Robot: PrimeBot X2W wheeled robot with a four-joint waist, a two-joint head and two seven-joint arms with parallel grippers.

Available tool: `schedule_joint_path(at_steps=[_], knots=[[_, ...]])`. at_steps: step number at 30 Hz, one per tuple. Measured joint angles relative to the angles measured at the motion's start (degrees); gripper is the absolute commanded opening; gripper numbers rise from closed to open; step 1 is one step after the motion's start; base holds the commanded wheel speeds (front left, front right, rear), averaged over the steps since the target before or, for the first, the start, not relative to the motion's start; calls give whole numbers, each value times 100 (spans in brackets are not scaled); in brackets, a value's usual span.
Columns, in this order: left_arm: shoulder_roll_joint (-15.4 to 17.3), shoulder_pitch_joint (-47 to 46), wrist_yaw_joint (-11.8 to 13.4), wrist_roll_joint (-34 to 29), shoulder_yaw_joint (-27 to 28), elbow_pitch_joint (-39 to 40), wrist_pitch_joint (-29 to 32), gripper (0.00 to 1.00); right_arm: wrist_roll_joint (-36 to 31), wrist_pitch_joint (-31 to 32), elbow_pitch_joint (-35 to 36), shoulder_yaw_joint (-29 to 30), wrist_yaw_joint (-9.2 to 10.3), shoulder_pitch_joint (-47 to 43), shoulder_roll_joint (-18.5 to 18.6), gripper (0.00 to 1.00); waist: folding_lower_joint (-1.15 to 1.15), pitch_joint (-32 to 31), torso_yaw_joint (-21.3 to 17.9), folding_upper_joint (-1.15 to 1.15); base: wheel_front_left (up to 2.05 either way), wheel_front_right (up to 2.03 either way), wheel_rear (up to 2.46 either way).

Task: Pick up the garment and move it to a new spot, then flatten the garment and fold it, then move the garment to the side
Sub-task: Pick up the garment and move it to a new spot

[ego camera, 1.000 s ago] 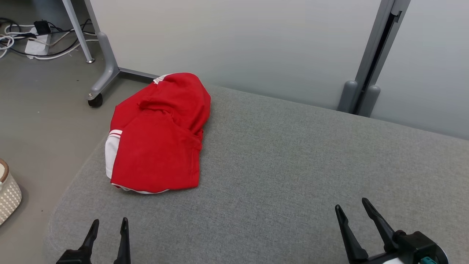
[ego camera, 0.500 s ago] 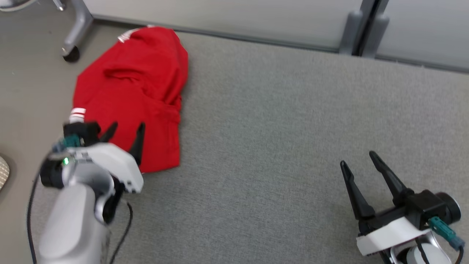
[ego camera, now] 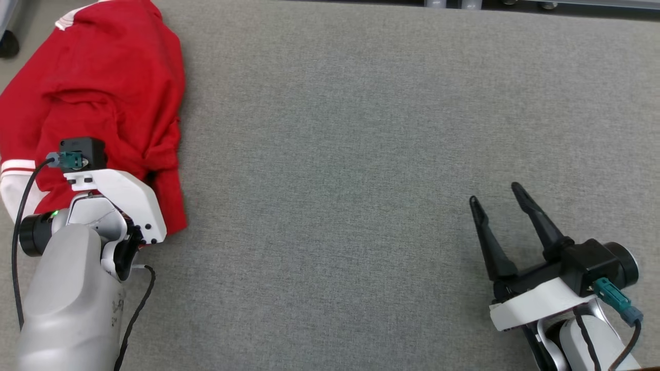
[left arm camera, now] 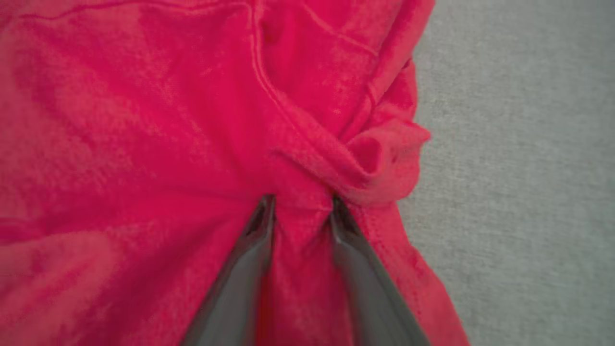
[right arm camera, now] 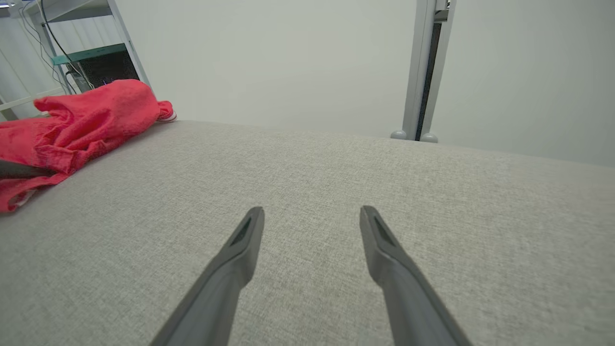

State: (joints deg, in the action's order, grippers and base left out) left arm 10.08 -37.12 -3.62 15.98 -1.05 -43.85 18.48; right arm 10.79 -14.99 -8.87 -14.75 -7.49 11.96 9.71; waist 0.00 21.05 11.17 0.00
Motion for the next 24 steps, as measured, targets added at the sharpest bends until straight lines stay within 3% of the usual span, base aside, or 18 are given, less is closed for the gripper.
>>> schedule_joint_path(at_steps=[4, 10, 16, 24], knots=[[3, -1, -64, 70, 14, -74, -301, 0, 12, 0, -27, 82, 0, -57, -38, 100, 0, -108, -56, 0, 0, 0, 0], [-82, 480, -253, 437, 24, 788, -557, 0, 40, 0, -89, 257, 0, -471, -180, 100, 0, -569, 4, 0, 0, 0, 0], [12, 979, -287, 740, 138, 2406, -246, 0, 70, 0, -83, 240, 0, -727, -322, 100, 0, -1014, 49, 0, 0, 0, 0], [-256, 1613, -164, 1039, -96, 4816, 499, 0, 112, 0, -71, 238, 0, -859, -446, 100, 0, -1333, -213, 0, 0, 0, 0]])
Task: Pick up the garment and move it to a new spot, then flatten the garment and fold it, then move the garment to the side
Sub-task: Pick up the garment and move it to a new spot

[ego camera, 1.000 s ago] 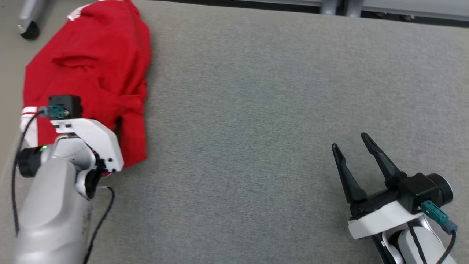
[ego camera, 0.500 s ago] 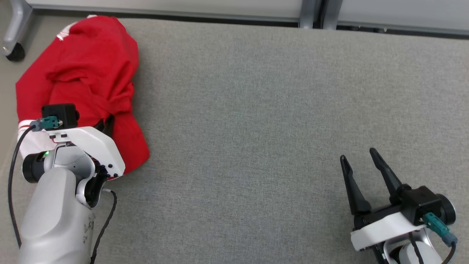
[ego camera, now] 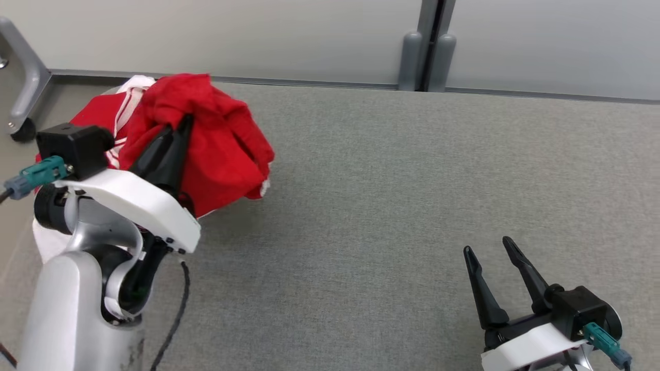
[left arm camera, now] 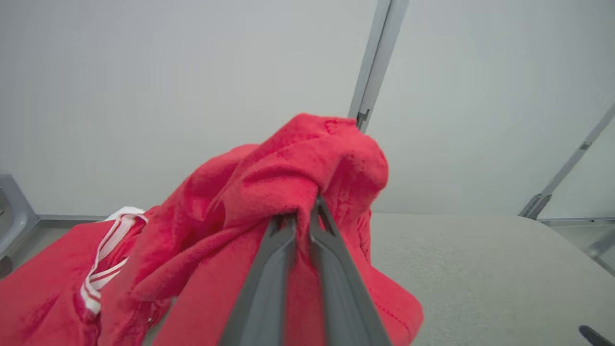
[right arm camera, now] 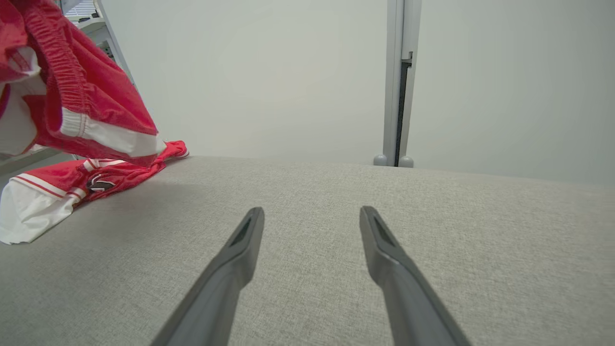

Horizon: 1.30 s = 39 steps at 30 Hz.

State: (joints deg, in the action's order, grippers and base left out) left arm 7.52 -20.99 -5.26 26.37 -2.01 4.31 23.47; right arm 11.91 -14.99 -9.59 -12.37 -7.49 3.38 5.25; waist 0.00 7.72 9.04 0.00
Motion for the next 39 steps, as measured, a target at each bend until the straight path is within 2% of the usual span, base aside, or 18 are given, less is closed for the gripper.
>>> schedule_joint_path(at_steps=[4, 7, 10, 14, 18, 19, 22, 26, 28, 32, 33, 34, 35, 37, 39], knots=[[-160, 270, 35, 107, -360, 956, 323, 0, 9, 0, 13, 18, 0, -46, -45, 100, 0, -81, -268, 0, 0, 0, 0], [-276, 464, 67, 200, -737, 1390, 487, 0, 12, 0, 23, 32, 0, -47, -78, 100, 0, -113, -522, 0, 0, 0, 0], [-350, 602, 127, 246, -1139, 1532, 578, 0, 15, 0, 57, 48, 0, -48, -108, 100, 0, -126, -822, 0, 0, 0, 0], [-437, 765, 226, 447, -1616, 1278, 516, 0, 16, 0, 98, 69, 0, -49, -141, 100, 0, -106, -1263, 0, 0, 0, 0], [-460, 806, 341, 711, -1933, 754, 355, 0, 18, 0, 105, 87, 0, -53, -167, 100, 0, -68, -1738, 0, 0, 0, 0], [-460, 806, 341, 711, -1933, 754, 355, 0, 18, 0, 105, 87, 0, -53, -167, 100, 0, -68, -1738, 0, 0, 0, 0], [-474, 764, 458, 764, -1979, 89, 233, 0, 19, 0, 112, 123, 0, -74, -183, 100, 0, -39, -2099, 0, 0, 0, 0], [-463, 503, 556, 628, -1881, -1266, -54, 0, 26, 0, 111, 168, 0, -132, -201, 100, 0, -7, -2531, 0, 0, 0, 0], [-432, 315, 555, 471, -1818, -2006, -394, 0, 27, 0, 107, 146, 0, -143, -207, 100, 0, 7, -2699, 0, 0, 0, 0], [-423, 64, 427, 263, -1881, -3091, -1055, 0, 31, 0, 105, 115, 0, -175, -222, 100, 0, 15, -2892, 0, 0, 0, 0], [-428, 21, 414, 220, -1907, -3244, -1233, 32, 31, 0, 103, 118, 0, -182, -224, 100, 0, 2, -2899, 0, 0, 0, 0], [-432, -8, 374, 169, -1952, -3352, -1416, 91, 29, 0, 107, 131, 0, -194, -229, 100, 0, -16, -2889, 0, 0, 0, 0], [-436, -22, 347, 131, -1992, -3414, -1607, 100, 18, 0, 116, 153, 0, -218, -232, 100, 0, -36, -2866, 0, 0, 0, 0], [-431, -7, 333, -46, -2085, -3418, -2091, 100, -5, 0, 144, 207, 0, -275, -234, 100, 0, -91, -2796, 0, 0, 0, 0], [-414, 159, 482, -232, -2086, -3277, -2601, 100, -58, 0, 230, 276, 0, -340, -199, 100, 0, -167, -2700, 0, 0, 0, 0]])
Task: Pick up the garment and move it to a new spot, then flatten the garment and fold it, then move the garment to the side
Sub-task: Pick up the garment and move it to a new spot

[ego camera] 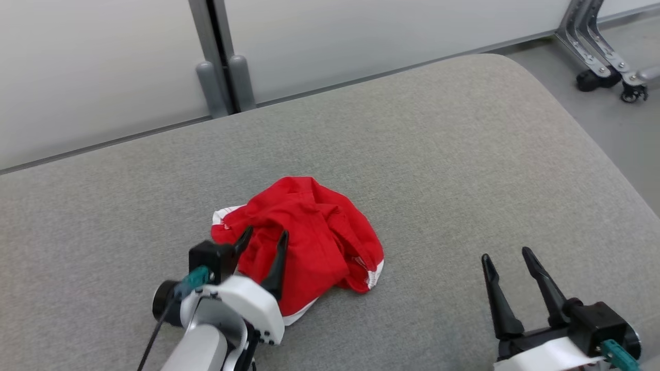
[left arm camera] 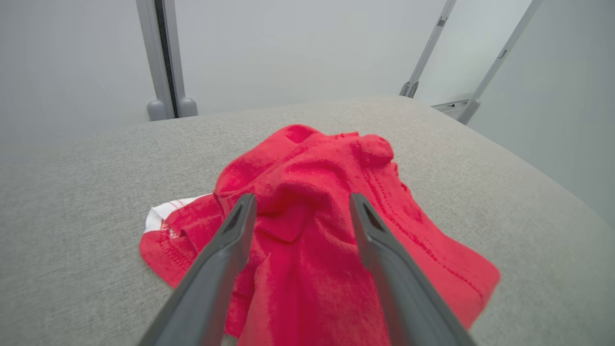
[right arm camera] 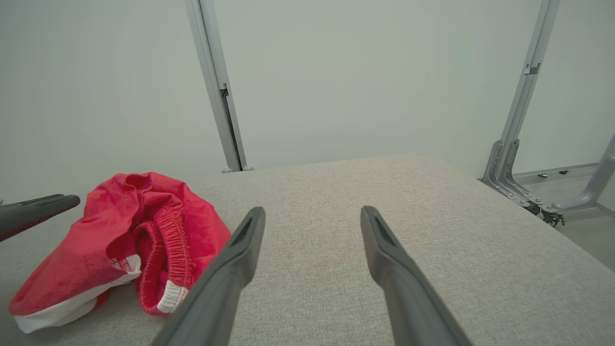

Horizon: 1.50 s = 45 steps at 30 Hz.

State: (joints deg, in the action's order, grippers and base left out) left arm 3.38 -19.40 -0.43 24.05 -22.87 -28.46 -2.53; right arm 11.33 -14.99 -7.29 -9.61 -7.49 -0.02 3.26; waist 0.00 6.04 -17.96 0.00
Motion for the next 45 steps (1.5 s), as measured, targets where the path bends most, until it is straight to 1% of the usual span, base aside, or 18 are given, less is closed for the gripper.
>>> schedule_joint_path(at_steps=[4, 6, 8, 11, 15, 17, 20, 24, 26, 30, 33, 45], knots=[[62, 750, 279, -134, 41, 428, -802, 100, -114, -1, 264, 233, 0, -218, 176, 100, 0, -162, 305, 0, 0, 0, 0], [131, 1127, 432, -187, 122, 677, -1035, 100, -158, -1, 387, 341, 0, -348, 267, 100, 0, -249, 513, 0, 0, 0, 0], [194, 1508, 563, -203, 259, 923, -1173, 100, -186, 0, 502, 450, 0, -469, 332, 100, 0, -334, 739, 0, 0, 0, 0], [296, 2011, 662, -250, 526, 1258, -1238, 100, -232, -1, 619, 587, 0, -595, 383, 100, 0, -453, 1108, 0, 0, 0, 0], [344, 2488, 677, -478, 1082, 1861, -1246, 100, -258, -1, 643, 719, 0, -733, 379, 100, 0, -593, 1585, 0, 0, 0, 0], [319, 2741, 592, -575, 1306, 2071, -1256, 100, -286, -1, 633, 761, 0, -779, 345, 100, 0, -665, 1794, 0, 0, 0, 0], [270, 3033, 399, -777, 1592, 2306, -1256, 100, -331, -1, 613, 801, 0, -860, 280, 100, 0, -782, 2035, 0, 0, 0, 0], [163, 3240, 137, -1005, 1860, 2447, -1256, 100, -399, -1, 548, 809, 0, -938, 221, 100, 0, -932, 2198, 0, 0, 0, 0], [114, 3306, 41, -1076, 1963, 2468, -1256, 100, -408, -1, 491, 813, 0, -961, 198, 100, 0, -975, 2222, 0, 0, 0, 0], [36, 3321, -73, -1192, 2123, 2469, -1256, 100, -428, -1, 439, 814, 0, -985, 156, 100, 0, -976, 2209, 0, 0, 0, 0], [-11, 3321, -201, -1241, 2168, 2418, -1256, 100, -428, -1, 420, 822, 0, -985, 127, 100, 0, -968, 2194, 0, 0, 0, 0], [-53, 3300, -348, -1358, 2251, 2340, -1256, 100, -397, -1, 320, 847, 0, -968, 69, 100, 0, -971, 2096, 0, 0, 0, 0]])
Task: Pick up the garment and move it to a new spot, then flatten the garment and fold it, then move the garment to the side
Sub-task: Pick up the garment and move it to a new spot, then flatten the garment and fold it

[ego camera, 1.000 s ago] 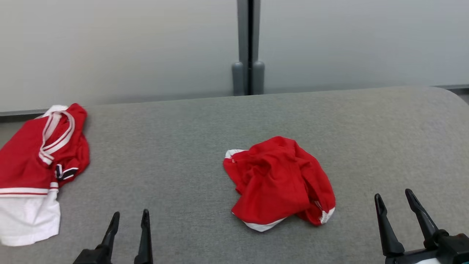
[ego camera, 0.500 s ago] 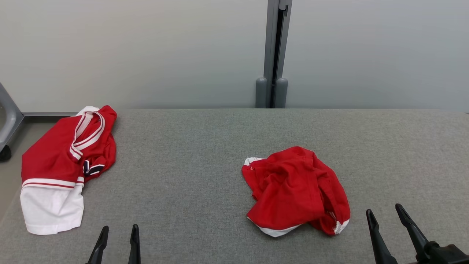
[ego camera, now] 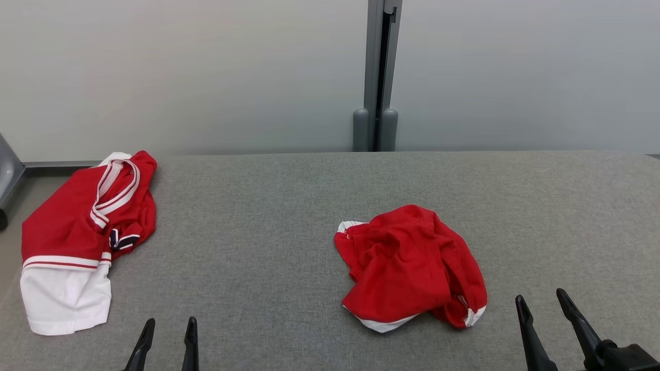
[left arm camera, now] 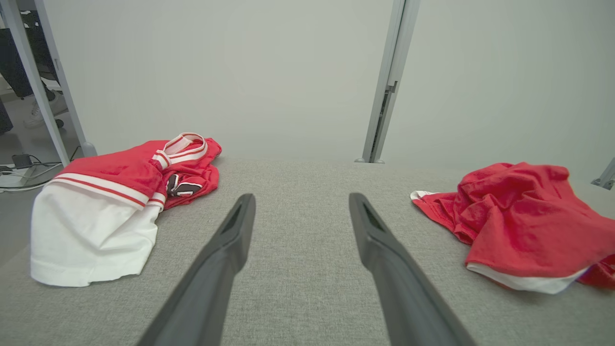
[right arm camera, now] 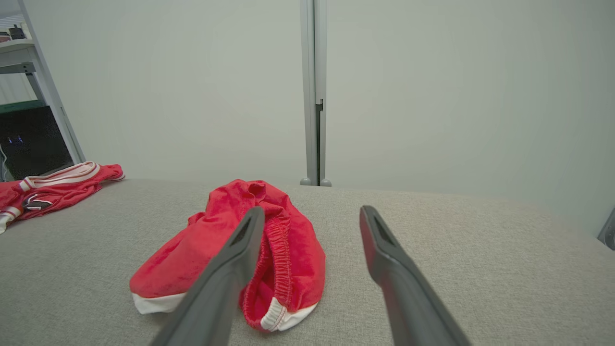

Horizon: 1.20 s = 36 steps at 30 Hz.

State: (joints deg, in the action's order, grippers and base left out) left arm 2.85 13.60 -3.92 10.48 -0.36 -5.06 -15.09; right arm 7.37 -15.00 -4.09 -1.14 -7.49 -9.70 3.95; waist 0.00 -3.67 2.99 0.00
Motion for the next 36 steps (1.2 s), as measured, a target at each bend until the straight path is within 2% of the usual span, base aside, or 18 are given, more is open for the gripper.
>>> schedule_joint_path(at_steps=[19, 22, 26, 27, 30, 36], knots=[[-3, -59, 3, 25, -67, -92, 0, 100, 15, 0, -43, -27, 0, 13, -21, 100, 0, -27, -180, 0, 0, 0, 0], [0, -92, -12, 22, -224, -92, 0, 100, 16, 0, -43, -52, 0, 40, -16, 100, 0, -5, -218, 0, 0, 0, 0], [0, -441, -158, 167, -843, -41, -1, 100, 22, 0, -33, -81, 0, 113, 31, 100, 0, 37, -338, 0, 0, 0, 0], [0, -441, -158, 167, -843, -41, -1, 100, 22, 0, -33, -81, 0, 113, 31, 100, 0, 37, -338, 0, 0, 0, 0], [-2, -827, -216, 241, -1530, -37, 35, 100, 16, 0, 1, -54, 0, 172, 52, 100, 0, 76, -490, 0, 0, 0, 0], [-11, -1709, -302, 613, -2992, -320, 645, 100, 15, 0, 86, 109, 0, 306, 78, 100, 0, 237, -908, 0, 0, 0, 0]])
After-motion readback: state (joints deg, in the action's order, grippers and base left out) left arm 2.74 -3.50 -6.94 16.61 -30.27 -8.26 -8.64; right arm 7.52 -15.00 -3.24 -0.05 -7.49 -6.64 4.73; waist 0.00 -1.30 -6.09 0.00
